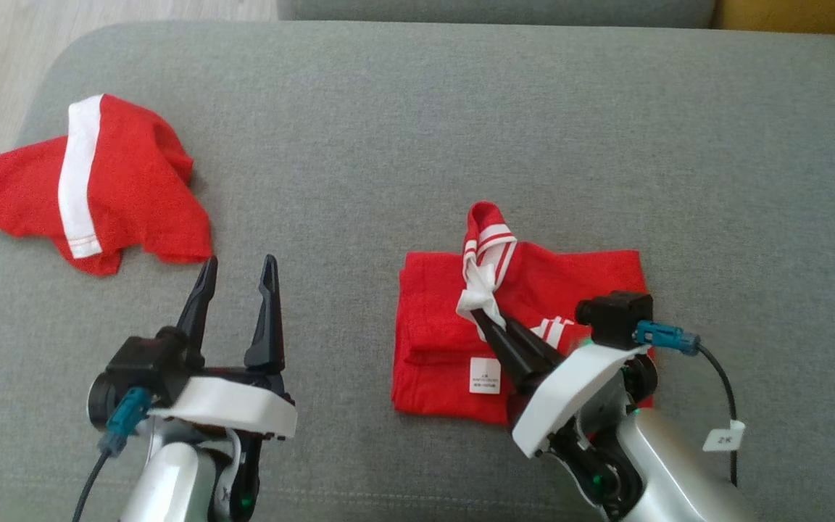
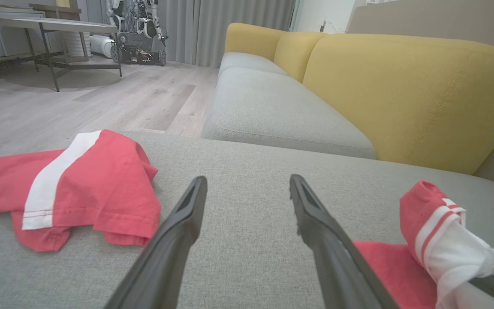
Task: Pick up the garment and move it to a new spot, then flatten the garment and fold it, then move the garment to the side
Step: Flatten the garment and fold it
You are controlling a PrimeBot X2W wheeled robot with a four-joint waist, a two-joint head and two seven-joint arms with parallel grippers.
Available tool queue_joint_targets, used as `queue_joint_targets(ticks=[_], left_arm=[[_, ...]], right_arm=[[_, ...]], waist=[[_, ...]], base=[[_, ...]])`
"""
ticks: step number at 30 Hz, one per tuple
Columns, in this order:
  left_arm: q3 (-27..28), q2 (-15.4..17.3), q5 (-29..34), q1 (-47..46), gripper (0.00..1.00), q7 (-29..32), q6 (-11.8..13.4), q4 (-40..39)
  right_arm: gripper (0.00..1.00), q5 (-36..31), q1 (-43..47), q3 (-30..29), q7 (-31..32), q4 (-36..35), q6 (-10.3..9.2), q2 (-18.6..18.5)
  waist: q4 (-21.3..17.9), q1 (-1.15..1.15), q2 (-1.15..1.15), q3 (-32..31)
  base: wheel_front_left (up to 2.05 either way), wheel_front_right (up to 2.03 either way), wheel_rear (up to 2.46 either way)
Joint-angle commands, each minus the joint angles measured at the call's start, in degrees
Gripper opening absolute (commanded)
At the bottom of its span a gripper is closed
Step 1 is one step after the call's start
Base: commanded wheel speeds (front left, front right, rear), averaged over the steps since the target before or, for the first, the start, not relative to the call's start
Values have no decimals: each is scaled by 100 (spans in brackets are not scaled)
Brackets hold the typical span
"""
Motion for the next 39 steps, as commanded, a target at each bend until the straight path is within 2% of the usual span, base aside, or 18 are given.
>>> queue_joint_targets(ticks=[1,2,8,13,20,29,34,39], left_arm=[[151,6,75,-228,100,-70,-19,-153],[159,6,77,-234,100,-70,-20,-152],[220,3,88,-246,100,-70,-2,-171],[271,5,125,-245,100,-70,7,-203],[356,22,165,-169,100,-70,24,-246],[473,178,311,-51,100,-70,95,-324],[588,270,305,139,100,-70,143,-393],[589,350,321,357,100,-39,175,-458]], right_arm=[[34,108,-317,188,-206,24,-4,62],[100,150,-387,230,-303,119,-4,62],[100,223,-737,452,-782,297,-4,62],[100,33,-965,358,-1269,-3,-4,63],[100,-702,-747,-864,-1452,-664,-4,-189],[100,-1589,324,-2447,-1004,-1432,-4,-649],[100,-1865,783,-2782,-803,-1844,-4,-651],[100,-1993,1127,-2881,-635,-2122,-4,-617]], waist=[[34,0,0,40],[38,0,0,53],[0,0,0,108],[-90,0,0,85],[-240,0,0,7],[-395,0,0,-102],[-480,0,0,-254],[-521,0,0,-419]], base=[[0,0,0],[0,0,0],[0,0,0],[0,0,0],[0,0,0],[0,0,0],[0,0,0],[0,0,0]])
